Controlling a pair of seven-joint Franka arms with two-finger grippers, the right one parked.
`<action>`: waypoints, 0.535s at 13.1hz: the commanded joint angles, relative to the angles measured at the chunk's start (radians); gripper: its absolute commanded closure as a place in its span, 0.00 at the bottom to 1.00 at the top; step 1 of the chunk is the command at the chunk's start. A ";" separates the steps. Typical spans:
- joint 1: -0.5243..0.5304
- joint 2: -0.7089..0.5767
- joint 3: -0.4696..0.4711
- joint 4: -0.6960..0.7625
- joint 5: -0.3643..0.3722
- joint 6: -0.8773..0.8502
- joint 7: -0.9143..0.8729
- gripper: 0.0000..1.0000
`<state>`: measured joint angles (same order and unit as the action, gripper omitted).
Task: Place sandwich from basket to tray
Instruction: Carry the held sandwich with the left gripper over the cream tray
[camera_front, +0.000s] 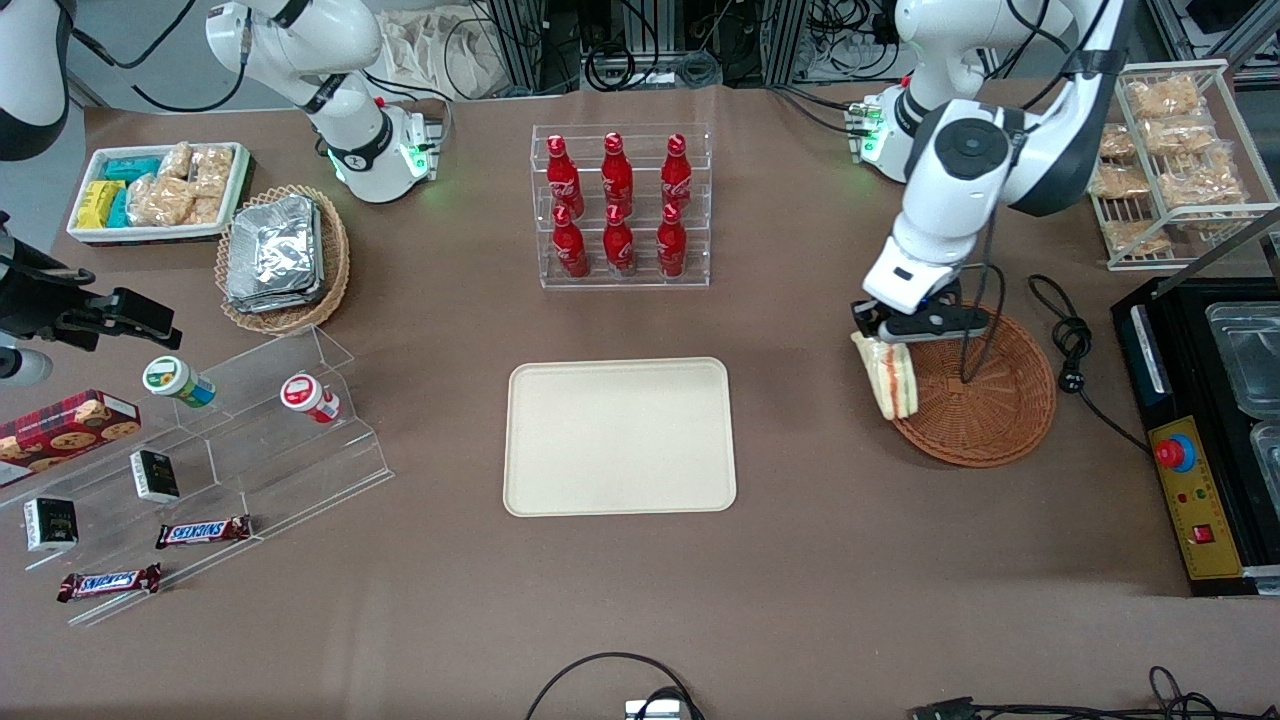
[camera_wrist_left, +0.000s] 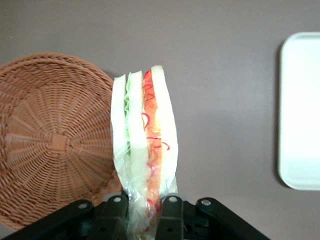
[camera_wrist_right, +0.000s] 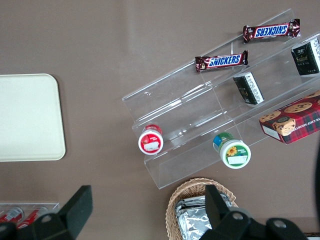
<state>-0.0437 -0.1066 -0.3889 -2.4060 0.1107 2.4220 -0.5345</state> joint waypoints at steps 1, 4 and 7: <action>-0.001 0.044 -0.092 0.059 -0.005 -0.027 -0.068 0.83; -0.001 0.151 -0.180 0.163 0.009 -0.034 -0.165 0.82; -0.001 0.258 -0.231 0.257 0.038 -0.032 -0.139 0.82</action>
<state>-0.0471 0.0551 -0.5942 -2.2455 0.1157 2.4179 -0.6750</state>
